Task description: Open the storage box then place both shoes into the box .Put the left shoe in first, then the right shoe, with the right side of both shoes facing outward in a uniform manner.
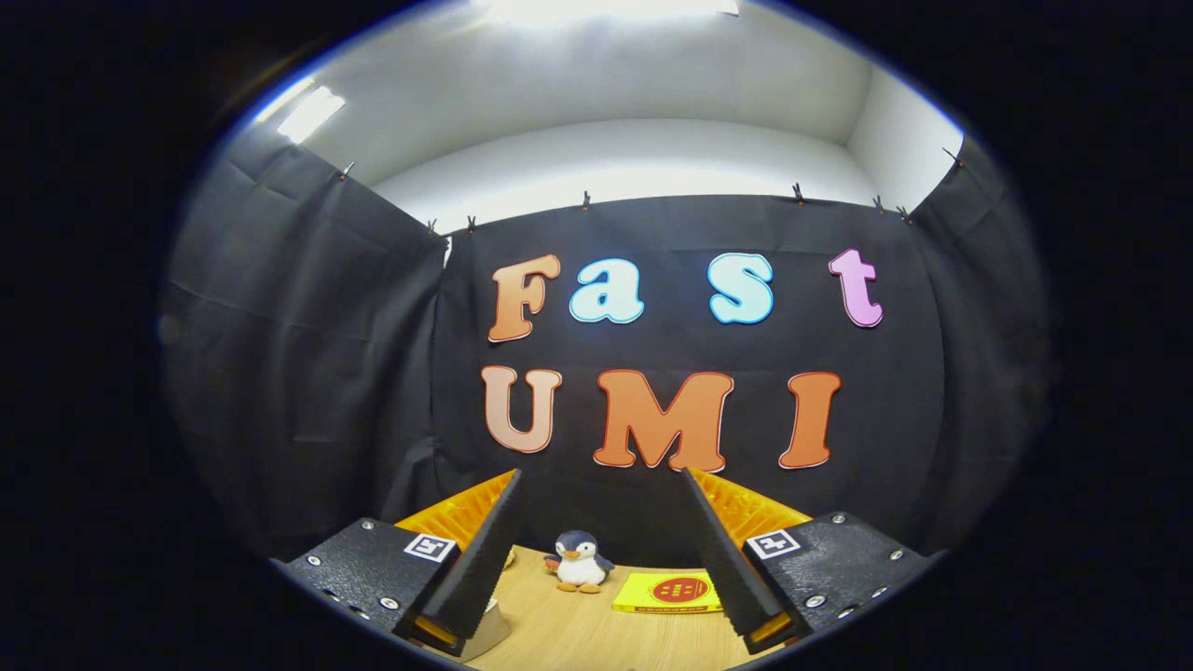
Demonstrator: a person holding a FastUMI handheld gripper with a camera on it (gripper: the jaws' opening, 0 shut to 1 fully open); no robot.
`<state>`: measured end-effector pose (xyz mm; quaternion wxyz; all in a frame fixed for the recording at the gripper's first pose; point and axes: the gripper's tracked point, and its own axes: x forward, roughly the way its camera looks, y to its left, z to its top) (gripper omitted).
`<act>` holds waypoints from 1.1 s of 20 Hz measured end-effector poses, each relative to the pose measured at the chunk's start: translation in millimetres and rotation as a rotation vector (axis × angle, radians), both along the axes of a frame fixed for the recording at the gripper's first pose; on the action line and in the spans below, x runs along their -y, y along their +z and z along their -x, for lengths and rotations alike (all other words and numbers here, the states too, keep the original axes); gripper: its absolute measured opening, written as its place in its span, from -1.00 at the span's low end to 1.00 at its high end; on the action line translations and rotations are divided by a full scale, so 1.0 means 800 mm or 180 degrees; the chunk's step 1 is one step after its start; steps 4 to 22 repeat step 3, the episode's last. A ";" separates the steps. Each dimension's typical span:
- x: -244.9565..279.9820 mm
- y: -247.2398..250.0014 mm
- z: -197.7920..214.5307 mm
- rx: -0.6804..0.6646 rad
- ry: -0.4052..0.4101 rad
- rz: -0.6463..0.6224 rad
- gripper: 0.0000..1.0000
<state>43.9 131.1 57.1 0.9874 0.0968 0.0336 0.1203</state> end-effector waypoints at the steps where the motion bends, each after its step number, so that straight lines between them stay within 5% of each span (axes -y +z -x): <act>1: 0.001 -0.002 -0.001 -0.0005 0.0000 -0.0024 0.95; 22: 0.005 -0.004 -0.003 -0.0004 -0.0015 -0.0057 0.95</act>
